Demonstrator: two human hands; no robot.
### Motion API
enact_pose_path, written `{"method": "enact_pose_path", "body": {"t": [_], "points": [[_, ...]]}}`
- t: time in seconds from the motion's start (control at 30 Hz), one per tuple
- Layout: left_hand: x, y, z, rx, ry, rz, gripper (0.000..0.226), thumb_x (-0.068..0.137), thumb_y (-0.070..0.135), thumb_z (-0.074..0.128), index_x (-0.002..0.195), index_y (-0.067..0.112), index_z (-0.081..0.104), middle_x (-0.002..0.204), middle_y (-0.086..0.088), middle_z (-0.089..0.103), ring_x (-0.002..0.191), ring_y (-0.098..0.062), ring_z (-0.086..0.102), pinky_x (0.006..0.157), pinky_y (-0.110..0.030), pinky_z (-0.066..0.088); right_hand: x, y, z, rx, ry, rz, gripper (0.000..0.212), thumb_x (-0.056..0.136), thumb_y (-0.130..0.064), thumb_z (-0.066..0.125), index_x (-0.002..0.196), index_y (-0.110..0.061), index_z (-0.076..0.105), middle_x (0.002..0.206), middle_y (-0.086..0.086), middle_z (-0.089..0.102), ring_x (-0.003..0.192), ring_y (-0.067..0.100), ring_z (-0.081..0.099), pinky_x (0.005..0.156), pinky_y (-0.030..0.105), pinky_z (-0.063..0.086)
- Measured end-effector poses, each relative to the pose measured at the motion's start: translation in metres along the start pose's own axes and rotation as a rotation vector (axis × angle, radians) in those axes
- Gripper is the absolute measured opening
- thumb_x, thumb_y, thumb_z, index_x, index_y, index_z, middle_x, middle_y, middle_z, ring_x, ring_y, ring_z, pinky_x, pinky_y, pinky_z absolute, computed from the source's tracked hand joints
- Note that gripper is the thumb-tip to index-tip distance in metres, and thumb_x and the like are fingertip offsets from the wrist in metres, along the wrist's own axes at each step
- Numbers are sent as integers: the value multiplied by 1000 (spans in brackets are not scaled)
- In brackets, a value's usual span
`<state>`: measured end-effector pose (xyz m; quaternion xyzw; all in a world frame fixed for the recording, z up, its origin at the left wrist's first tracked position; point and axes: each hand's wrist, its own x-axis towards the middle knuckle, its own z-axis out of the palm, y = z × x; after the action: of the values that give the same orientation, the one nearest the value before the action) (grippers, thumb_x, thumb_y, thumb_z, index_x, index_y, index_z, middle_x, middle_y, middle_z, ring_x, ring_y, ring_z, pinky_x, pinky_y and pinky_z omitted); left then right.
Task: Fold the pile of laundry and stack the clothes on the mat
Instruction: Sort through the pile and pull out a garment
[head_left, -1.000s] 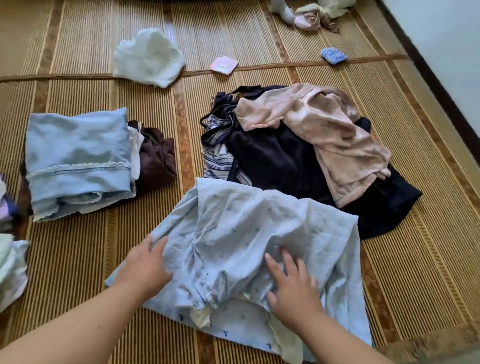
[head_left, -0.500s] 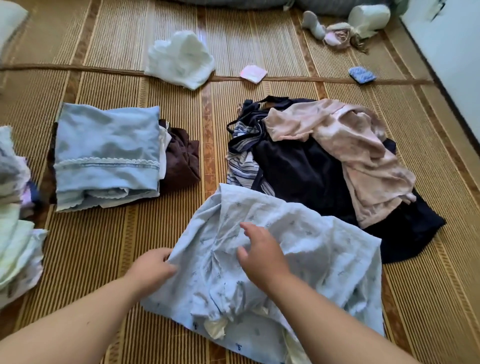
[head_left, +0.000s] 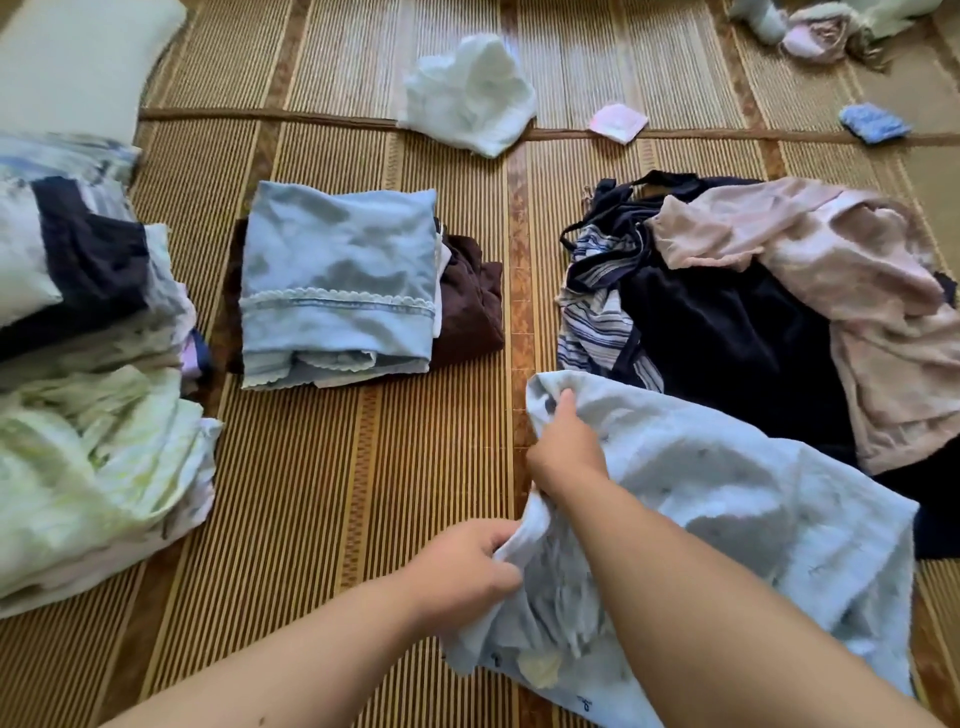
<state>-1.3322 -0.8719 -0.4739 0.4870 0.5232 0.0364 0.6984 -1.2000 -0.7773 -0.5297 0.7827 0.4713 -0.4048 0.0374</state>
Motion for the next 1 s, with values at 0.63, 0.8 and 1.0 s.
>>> {"method": "enact_pose_path", "body": {"t": [0.63, 0.8, 1.0], "points": [[48, 112, 209, 178, -397, 147, 54, 88, 21, 62, 138, 36, 49, 79, 16, 59, 63, 14, 53, 64, -3, 41, -63, 259, -183, 1299, 49, 270, 49, 81, 20, 33, 120, 1, 56, 95, 25, 67, 79, 37, 67, 70, 45, 58], [78, 108, 244, 373, -227, 120, 53, 88, 20, 59, 138, 34, 49, 103, 14, 53, 90, 10, 54, 81, -9, 42, -42, 314, -172, 755, 288, 371, 70, 88, -2, 58, 150, -14, 30, 131, 15, 55, 105, 31, 59, 81, 37, 49], [132, 90, 218, 1090, 64, 153, 73, 91, 38, 53, 151, 41, 13, 163, 3, -12, 149, -24, -7, 120, -45, 11, -32, 323, -142, -151, 283, -226, 83, 83, -42, 69, 152, -30, 26, 161, 8, 16, 147, 25, 16, 117, 40, 19]]}}
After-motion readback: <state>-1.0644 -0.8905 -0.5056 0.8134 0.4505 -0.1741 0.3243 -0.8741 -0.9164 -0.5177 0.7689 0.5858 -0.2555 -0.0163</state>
